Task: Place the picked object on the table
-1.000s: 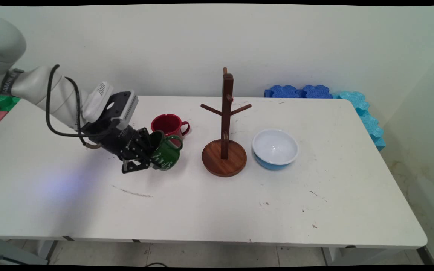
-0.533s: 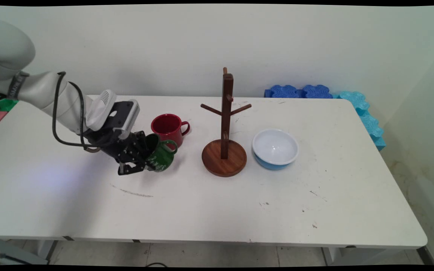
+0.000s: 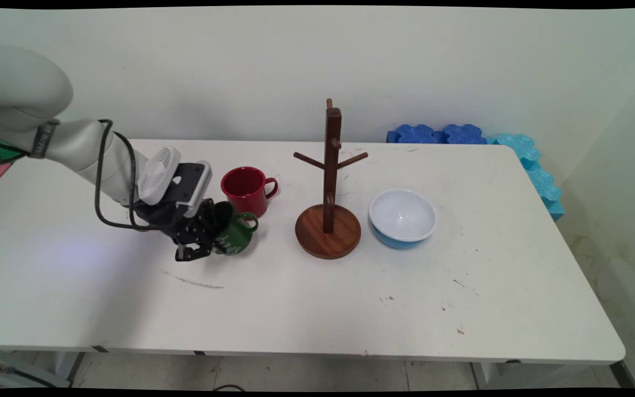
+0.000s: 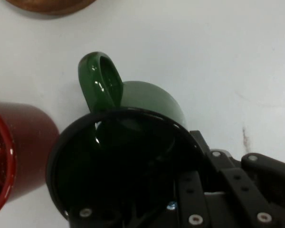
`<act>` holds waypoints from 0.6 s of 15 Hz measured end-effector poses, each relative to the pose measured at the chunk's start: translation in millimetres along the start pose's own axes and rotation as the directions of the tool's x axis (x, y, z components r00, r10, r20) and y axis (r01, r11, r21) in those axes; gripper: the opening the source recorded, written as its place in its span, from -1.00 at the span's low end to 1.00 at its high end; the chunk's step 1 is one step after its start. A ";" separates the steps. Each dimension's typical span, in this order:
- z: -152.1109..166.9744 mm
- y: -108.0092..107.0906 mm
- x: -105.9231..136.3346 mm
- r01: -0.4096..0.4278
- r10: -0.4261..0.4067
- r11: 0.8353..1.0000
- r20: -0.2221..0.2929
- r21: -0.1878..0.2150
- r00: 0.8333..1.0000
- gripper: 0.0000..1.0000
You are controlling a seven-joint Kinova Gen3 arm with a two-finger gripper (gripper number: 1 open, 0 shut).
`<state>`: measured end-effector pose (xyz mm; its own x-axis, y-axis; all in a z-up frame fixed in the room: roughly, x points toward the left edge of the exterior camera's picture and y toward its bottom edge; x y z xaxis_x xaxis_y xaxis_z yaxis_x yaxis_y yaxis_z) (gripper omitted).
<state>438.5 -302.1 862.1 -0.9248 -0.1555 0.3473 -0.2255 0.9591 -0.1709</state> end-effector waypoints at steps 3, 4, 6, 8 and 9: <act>6.6 -1.9 -0.2 -0.008 0.008 1.000 0.020 0.008 1.000 -1.00; 8.4 -2.7 -0.2 -0.010 0.009 1.000 0.026 0.010 1.000 -1.00; 11.4 -4.2 -0.3 -0.013 0.012 1.000 0.036 0.015 0.999 -1.00; 13.9 -6.1 -0.5 -0.015 0.015 1.000 0.045 0.019 0.999 -1.00; 14.8 -6.7 -0.5 -0.016 0.015 1.000 0.048 0.021 0.999 -1.00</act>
<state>436.0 -312.0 849.5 -0.9417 -0.1521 0.3001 -0.2168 0.9564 -0.1955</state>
